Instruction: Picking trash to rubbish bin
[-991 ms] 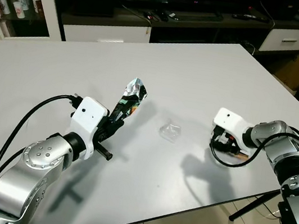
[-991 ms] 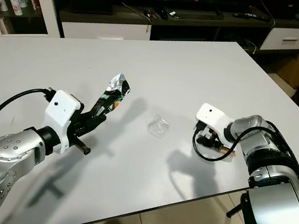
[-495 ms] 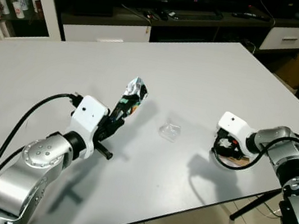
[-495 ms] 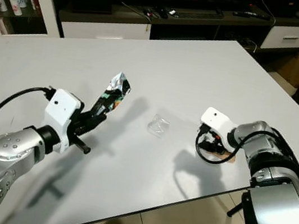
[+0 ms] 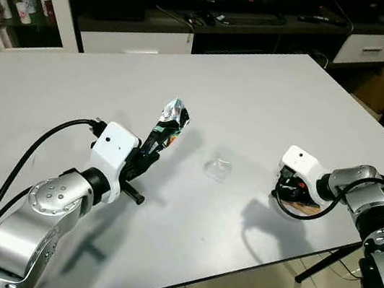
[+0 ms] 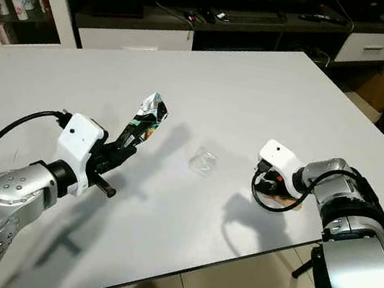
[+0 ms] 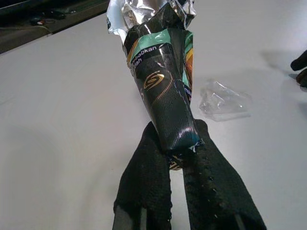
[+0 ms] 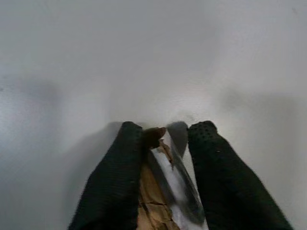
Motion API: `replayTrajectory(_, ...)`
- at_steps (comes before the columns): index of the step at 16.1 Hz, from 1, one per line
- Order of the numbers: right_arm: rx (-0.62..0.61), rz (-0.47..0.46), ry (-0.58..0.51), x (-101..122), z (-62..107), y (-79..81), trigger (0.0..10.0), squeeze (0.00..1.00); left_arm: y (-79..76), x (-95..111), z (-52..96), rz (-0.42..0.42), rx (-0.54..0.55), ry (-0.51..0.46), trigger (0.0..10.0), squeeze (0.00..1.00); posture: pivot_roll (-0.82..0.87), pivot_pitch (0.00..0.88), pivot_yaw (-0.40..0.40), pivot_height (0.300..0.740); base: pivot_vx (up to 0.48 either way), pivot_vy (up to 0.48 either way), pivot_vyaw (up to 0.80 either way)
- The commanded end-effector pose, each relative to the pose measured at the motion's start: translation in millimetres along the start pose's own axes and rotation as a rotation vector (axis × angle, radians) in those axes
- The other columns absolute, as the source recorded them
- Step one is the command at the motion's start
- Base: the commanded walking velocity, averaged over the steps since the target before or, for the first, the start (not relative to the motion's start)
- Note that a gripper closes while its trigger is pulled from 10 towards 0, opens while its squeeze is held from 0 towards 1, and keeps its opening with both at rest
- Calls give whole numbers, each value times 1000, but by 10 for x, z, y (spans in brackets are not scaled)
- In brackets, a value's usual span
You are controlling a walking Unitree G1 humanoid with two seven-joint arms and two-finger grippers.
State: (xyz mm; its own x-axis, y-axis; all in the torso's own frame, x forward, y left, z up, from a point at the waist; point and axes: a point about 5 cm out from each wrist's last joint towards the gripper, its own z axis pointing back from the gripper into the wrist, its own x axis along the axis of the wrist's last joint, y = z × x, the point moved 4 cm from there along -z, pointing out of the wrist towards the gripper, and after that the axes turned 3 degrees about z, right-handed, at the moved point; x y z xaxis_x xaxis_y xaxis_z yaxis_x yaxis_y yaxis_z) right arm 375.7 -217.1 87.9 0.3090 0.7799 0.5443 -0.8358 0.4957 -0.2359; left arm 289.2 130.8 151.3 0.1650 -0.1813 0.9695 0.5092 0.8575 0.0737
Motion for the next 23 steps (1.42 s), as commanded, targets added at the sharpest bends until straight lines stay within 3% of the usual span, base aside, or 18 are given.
replayTrajectory(1,45,-30,32,-128,-32,86,0,0,6,8,-1,-13,-3,4,10000,0,19,17,0,740,0,0,0)
replayTrajectory(10,15,-51,-23,-26,19,7,0,0,27,10,-32,-11,19,-4,10000,0,15,6,-6,740,0,0,0)
replayTrajectory(13,-56,-137,-222,228,245,-219,0,0,149,21,-36,14,130,-38,10000,0,29,0,-27,740,0,0,0)
replayTrajectory(17,-174,-228,-519,468,536,-435,0,0,184,99,-84,49,231,-103,10000,0,51,0,-46,740,0,0,0)
replayTrajectory(20,-277,-303,-628,467,570,-462,0,0,136,136,-113,54,241,-136,10000,0,23,0,-36,740,0,0,0)
replayTrajectory(23,-372,-425,-750,513,491,-280,0,0,88,102,-177,40,234,-135,10000,0,-2,0,-25,740,0,0,0)
